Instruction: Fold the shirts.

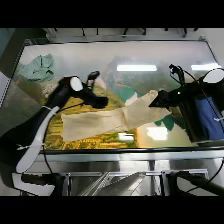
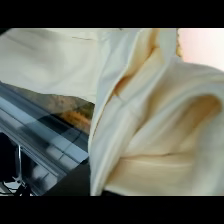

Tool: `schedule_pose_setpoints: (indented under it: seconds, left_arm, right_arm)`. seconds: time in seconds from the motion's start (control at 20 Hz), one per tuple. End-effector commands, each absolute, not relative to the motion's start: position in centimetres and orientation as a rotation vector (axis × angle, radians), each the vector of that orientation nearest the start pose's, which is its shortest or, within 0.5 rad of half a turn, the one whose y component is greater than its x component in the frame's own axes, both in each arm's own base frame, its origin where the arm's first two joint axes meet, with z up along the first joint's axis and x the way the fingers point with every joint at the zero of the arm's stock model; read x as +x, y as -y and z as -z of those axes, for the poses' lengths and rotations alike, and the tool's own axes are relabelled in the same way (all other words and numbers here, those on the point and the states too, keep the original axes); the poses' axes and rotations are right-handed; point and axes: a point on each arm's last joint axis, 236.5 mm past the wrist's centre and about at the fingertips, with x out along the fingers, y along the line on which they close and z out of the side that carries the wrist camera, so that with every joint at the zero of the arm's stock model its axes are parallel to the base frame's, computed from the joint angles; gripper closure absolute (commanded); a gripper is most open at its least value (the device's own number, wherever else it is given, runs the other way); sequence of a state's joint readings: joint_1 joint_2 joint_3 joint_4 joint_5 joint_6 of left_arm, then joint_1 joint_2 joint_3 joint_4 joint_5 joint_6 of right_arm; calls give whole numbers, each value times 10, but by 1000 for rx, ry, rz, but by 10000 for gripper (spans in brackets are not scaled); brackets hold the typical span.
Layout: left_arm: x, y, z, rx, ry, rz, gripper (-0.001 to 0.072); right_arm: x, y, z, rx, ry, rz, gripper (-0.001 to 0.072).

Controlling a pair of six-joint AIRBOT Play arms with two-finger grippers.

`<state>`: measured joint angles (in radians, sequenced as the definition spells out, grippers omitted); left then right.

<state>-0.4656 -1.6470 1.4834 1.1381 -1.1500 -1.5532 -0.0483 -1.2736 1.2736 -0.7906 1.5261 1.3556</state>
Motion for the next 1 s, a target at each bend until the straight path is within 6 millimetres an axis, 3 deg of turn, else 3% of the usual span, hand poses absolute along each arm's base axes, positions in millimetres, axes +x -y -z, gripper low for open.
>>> schedule_pose_setpoints:
  seconds: [0.0, 0.25, 0.4, 0.5, 0.6, 0.7, 0.85, 0.95]
  left_arm:
    - [360, 374, 42, -41, -1367, 749, 690]
    - [332, 424, 64, 34, -1449, 826, 689]
    - [331, 429, 60, 56, -1460, 843, 689]
    - [337, 419, 46, 54, -1458, 838, 689]
    - [346, 398, 26, 54, -1457, 821, 689]
    - [364, 357, 1, 131, -1415, 751, 689]
    - [386, 272, -45, 256, -1366, 620, 689]
    - [397, 215, -77, 244, -1342, 518, 689]
  right_arm:
    - [323, -168, -135, 482, -1264, -698, 693]
    - [326, -171, -162, 456, -1191, -710, 693]
    - [330, -170, -174, 438, -1157, -712, 693]
    - [333, -167, -174, 424, -1147, -695, 693]
    - [338, -166, -174, 423, -1132, -682, 694]
    - [342, -167, -176, 425, -1112, -679, 694]
    - [336, -183, -173, 405, -1129, -717, 694]
    - [331, -206, -166, 381, -1156, -765, 694]
